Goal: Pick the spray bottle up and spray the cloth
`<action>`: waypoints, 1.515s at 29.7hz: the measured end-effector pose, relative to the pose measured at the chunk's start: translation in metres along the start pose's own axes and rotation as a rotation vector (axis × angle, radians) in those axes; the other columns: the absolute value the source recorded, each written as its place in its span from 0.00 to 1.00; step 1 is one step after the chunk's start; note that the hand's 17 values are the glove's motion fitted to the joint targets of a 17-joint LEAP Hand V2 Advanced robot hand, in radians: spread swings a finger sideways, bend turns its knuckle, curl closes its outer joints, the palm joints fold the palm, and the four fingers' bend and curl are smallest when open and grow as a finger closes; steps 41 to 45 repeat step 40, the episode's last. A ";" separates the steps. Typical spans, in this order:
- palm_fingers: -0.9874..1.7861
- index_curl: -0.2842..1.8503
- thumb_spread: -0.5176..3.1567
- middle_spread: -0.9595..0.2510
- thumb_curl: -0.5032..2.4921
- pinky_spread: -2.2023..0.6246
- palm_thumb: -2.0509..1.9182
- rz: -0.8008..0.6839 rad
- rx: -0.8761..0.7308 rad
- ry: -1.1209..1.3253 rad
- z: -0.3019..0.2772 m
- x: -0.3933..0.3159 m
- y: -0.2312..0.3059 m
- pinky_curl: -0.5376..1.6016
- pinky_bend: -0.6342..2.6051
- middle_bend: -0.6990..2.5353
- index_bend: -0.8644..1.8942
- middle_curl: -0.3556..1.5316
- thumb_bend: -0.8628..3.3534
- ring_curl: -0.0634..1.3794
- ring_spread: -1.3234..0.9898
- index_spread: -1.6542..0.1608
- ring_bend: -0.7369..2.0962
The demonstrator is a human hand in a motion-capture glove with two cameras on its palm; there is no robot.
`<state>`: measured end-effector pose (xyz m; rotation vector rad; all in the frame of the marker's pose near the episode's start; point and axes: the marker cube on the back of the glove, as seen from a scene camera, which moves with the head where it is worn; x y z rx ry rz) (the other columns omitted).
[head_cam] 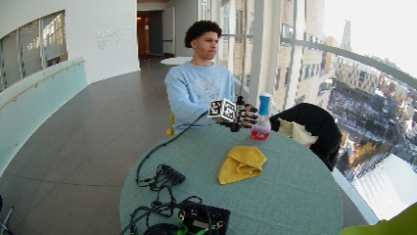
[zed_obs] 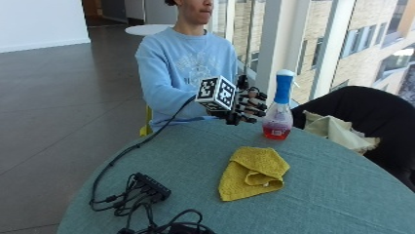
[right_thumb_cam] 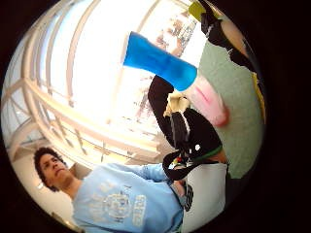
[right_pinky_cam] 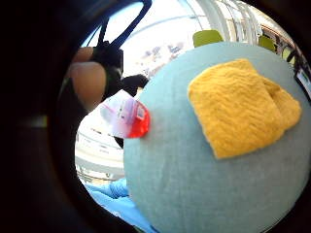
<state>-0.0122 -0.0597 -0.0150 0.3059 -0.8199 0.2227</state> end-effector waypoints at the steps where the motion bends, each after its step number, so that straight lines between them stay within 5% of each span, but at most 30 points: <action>1: 0.65 0.24 0.43 0.73 0.34 0.80 0.71 0.007 -0.008 0.027 -0.009 0.001 0.008 0.42 0.30 0.30 0.35 0.43 0.20 0.30 0.54 0.75 0.41; 21: 0.62 0.27 0.45 0.72 0.31 0.85 0.70 0.036 -0.032 0.571 -0.122 0.042 0.171 0.41 0.26 0.29 0.38 0.42 0.20 0.27 0.57 0.73 0.34; 45: 0.65 0.29 0.46 0.72 0.30 0.85 0.70 0.042 -0.048 0.622 -0.135 0.061 0.208 0.39 0.25 0.30 0.37 0.42 0.20 0.28 0.56 0.74 0.34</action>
